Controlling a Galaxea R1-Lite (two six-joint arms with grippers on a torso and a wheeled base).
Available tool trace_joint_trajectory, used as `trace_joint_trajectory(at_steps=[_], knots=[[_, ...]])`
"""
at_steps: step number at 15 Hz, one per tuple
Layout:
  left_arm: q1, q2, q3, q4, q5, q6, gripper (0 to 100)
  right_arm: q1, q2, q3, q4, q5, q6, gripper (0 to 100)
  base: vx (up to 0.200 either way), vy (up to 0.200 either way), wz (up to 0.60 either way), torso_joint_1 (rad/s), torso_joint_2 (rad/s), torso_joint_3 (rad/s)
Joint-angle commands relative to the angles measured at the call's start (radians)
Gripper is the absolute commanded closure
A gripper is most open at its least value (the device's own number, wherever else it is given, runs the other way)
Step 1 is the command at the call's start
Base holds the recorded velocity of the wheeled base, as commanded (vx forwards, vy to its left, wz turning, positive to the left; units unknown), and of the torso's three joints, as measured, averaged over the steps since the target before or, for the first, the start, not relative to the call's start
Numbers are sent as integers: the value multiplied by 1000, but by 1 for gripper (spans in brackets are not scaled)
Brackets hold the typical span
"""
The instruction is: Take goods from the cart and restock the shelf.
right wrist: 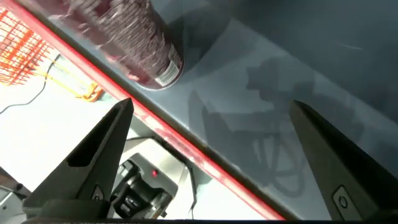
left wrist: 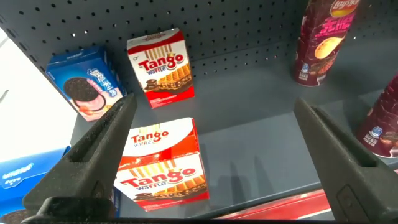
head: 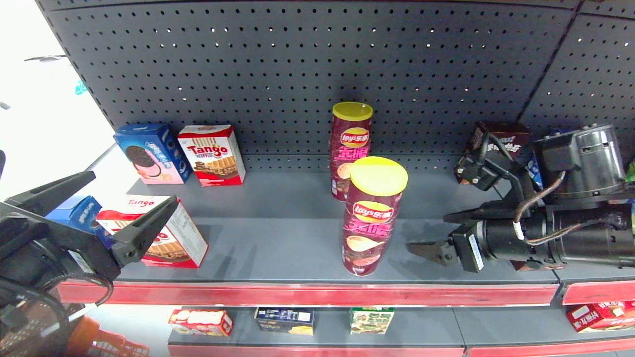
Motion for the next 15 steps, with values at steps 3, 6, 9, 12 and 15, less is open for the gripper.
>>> trace_joint_trajectory(at_steps=[3,6,9,12,15], knots=[[0,-13,11,0,0,-2,0,-1,89,-49,-1,-1,0,0,0,0,0,0,0,0],[0,-22,26,0,0,-2,0,-1,135,-84,-7,-15,-2,0,0,0,0,0,0,0],[0,-24,24,-1,0,-2,0,1,167,-118,-7,-18,-6,0,0,0,0,0,0,0],[0,-24,24,0,0,-3,0,-3,164,-117,-7,-18,-8,0,0,0,0,0,0,0],[0,-30,26,0,0,-3,0,-16,159,-120,-8,-18,-8,0,0,0,0,0,0,0]])
